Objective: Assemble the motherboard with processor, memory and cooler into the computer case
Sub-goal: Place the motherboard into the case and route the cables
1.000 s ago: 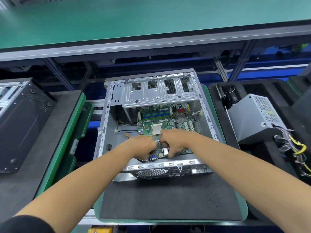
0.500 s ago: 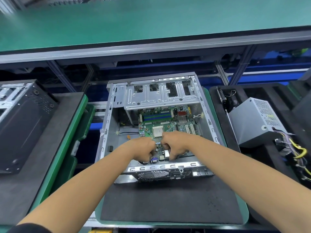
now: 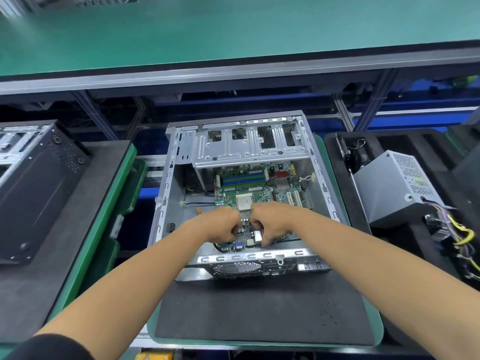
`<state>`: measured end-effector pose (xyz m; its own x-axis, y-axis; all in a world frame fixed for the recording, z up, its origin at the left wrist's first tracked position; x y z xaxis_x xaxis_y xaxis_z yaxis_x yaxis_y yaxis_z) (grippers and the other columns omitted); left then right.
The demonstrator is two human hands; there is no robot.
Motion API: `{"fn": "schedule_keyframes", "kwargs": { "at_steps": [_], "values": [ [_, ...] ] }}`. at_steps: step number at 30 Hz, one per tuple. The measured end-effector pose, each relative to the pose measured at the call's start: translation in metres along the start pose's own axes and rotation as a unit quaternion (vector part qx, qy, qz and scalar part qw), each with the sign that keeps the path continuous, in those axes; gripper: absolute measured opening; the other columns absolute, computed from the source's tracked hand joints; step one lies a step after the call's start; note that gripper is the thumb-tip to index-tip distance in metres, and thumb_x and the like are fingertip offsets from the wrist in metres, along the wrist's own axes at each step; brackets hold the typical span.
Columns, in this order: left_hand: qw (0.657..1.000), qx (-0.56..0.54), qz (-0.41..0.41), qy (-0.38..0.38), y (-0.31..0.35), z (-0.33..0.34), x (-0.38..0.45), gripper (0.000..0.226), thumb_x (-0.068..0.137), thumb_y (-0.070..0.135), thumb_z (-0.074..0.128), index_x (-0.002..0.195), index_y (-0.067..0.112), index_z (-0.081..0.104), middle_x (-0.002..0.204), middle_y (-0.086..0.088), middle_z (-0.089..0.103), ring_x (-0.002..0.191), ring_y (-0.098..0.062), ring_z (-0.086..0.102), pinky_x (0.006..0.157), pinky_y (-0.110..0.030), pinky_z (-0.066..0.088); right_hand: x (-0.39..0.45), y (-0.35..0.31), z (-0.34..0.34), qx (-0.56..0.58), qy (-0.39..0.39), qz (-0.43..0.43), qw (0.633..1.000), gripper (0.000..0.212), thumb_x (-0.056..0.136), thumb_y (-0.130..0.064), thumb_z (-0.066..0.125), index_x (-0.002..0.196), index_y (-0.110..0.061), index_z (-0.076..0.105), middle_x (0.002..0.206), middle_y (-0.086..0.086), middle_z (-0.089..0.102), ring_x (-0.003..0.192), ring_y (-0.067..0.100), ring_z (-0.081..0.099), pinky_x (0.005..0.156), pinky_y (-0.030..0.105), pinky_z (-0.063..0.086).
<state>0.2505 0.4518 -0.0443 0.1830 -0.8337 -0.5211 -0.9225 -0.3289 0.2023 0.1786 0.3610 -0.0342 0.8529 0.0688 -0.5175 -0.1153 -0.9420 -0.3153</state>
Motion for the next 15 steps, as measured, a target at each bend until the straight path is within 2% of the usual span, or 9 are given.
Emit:
{"fn": "schedule_keyframes", "kwargs": {
  "at_steps": [2, 3, 5, 9, 13, 15],
  "values": [
    [1.000, -0.004, -0.009, 0.000, -0.0003, 0.0000, 0.0001, 0.010, 0.082, 0.009, 0.064, 0.078, 0.000, 0.066, 0.071, -0.008, 0.056, 0.065, -0.019, 0.046, 0.045, -0.026, 0.022, -0.0004, -0.0007, -0.0005, -0.003, 0.000, -0.003, 1.000, 0.033, 0.067, -0.018, 0.082, 0.075, -0.013, 0.050, 0.105, 0.010, 0.053, 0.074, 0.023, 0.050, 0.063, 0.036, 0.046],
    [1.000, -0.006, -0.010, -0.002, -0.0003, 0.0002, 0.0004, 0.010, 0.083, 0.009, 0.064, 0.079, 0.000, 0.066, 0.072, -0.008, 0.057, 0.066, -0.019, 0.047, 0.045, -0.025, 0.020, -0.0006, -0.0009, -0.0006, -0.003, 0.000, -0.003, 1.000, 0.033, 0.067, -0.017, 0.082, 0.075, -0.013, 0.050, 0.105, 0.010, 0.053, 0.075, 0.023, 0.051, 0.063, 0.036, 0.046],
    [1.000, -0.016, -0.006, -0.006, -0.0001, 0.0006, 0.0015, 0.009, 0.083, 0.010, 0.066, 0.079, 0.002, 0.066, 0.075, -0.009, 0.061, 0.068, -0.019, 0.050, 0.047, -0.025, 0.025, -0.0008, -0.0011, -0.0010, -0.001, 0.002, -0.002, 1.000, 0.033, 0.067, -0.018, 0.082, 0.074, -0.013, 0.050, 0.106, 0.010, 0.053, 0.077, 0.024, 0.052, 0.064, 0.037, 0.047],
    [1.000, -0.013, -0.001, -0.007, 0.0018, 0.0003, 0.0009, 0.007, 0.083, 0.010, 0.067, 0.079, 0.005, 0.067, 0.074, -0.002, 0.061, 0.067, -0.016, 0.050, 0.046, -0.021, 0.022, -0.0001, -0.0007, -0.0003, -0.002, 0.003, -0.002, 1.000, 0.033, 0.066, -0.018, 0.082, 0.074, -0.013, 0.050, 0.106, 0.012, 0.056, 0.074, 0.022, 0.050, 0.061, 0.034, 0.044],
    [1.000, -0.014, 0.013, -0.012, 0.0024, -0.0004, 0.0012, 0.007, 0.081, 0.009, 0.069, 0.076, 0.005, 0.067, 0.073, -0.002, 0.063, 0.065, -0.015, 0.052, 0.054, -0.021, 0.034, 0.0010, -0.0001, 0.0004, -0.001, -0.001, -0.003, 1.000, 0.036, 0.067, -0.018, 0.082, 0.071, -0.015, 0.047, 0.106, 0.013, 0.057, 0.074, 0.021, 0.049, 0.058, 0.031, 0.041],
    [1.000, -0.020, 0.015, -0.013, 0.0010, -0.0003, 0.0009, 0.010, 0.081, 0.010, 0.070, 0.074, 0.004, 0.066, 0.072, -0.003, 0.064, 0.063, -0.014, 0.052, 0.053, -0.019, 0.034, 0.0013, 0.0003, 0.0010, -0.001, -0.003, -0.004, 1.000, 0.036, 0.067, -0.018, 0.082, 0.071, -0.015, 0.046, 0.106, 0.014, 0.058, 0.074, 0.021, 0.049, 0.058, 0.031, 0.040]
  ]
}}
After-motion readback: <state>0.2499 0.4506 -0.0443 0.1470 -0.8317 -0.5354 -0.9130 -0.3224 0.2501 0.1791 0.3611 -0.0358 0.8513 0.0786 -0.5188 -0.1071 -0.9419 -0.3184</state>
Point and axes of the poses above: each hand's wrist, its own x-axis towards the middle knuckle, its own z-axis out of the palm, y = z × x, the point moved 5 cm from there along x, towards the middle knuckle
